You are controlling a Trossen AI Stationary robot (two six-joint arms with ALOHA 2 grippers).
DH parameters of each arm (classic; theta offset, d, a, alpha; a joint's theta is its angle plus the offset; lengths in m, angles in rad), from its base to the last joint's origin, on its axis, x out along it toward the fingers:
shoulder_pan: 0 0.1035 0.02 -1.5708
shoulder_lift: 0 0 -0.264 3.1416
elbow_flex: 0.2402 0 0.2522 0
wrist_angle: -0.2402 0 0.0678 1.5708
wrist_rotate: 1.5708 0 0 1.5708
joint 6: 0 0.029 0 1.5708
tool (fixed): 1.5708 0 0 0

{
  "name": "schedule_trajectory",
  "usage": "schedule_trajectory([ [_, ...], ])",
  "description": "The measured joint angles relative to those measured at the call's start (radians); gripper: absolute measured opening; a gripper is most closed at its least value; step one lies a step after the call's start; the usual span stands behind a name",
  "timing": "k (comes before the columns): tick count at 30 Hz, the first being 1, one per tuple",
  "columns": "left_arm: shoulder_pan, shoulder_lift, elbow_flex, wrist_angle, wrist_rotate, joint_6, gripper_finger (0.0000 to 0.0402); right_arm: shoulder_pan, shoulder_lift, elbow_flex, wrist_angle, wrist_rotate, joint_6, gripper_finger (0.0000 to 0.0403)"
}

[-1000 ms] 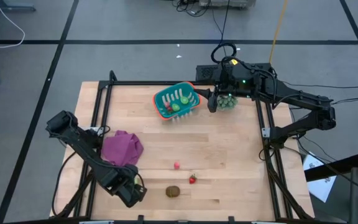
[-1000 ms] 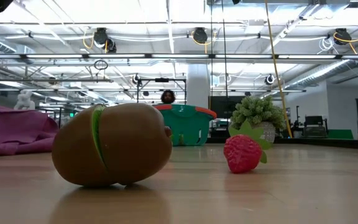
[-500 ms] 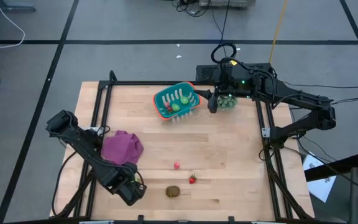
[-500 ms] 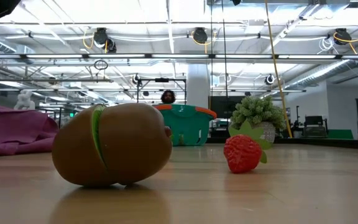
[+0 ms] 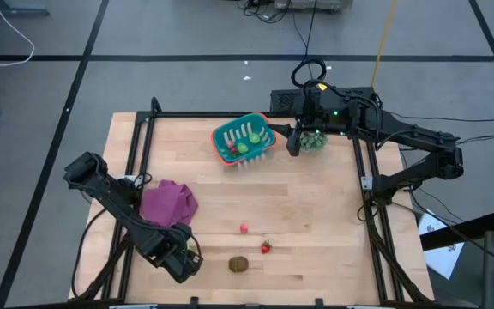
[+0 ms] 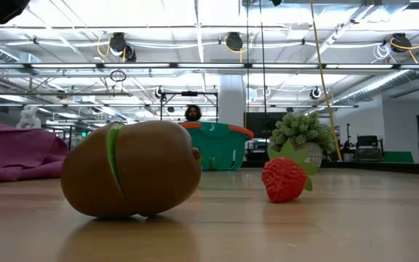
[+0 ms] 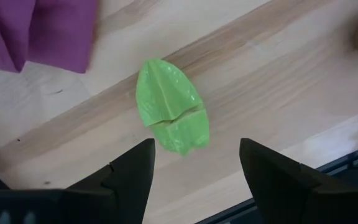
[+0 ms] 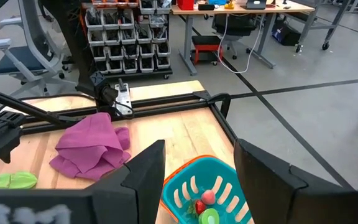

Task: Pick and placing Produce into tupperware
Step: Put the star fruit into the blue basket

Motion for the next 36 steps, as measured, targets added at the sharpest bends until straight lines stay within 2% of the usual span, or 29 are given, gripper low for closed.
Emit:
schedule_trajectory([
  [10,0.002,0.0,0.0,0.0,0.001,-0.035,0.0239,0.0,0.0,0.0,0.0,0.0,-0.011,0.0183],
  [18,0.007,0.0,0.0,0.0,-0.025,-0.19,0.0239,0.0,0.0,0.0,-0.001,0.0,-0.011,0.0183],
  [25,0.006,0.0,0.0,0.005,-0.005,-0.281,0.0241,0.0,0.0,0.0,-0.011,-0.002,-0.007,0.0183],
  [29,0.006,0.0,0.0,0.037,0.017,-0.323,0.026,0.0,0.0,0.0,-0.015,-0.003,-0.008,0.0183],
  [36,0.006,0.005,0.0,0.071,0.011,-0.388,0.0324,0.0,0.0,0.0,-0.016,-0.003,-0.037,0.0183],
])
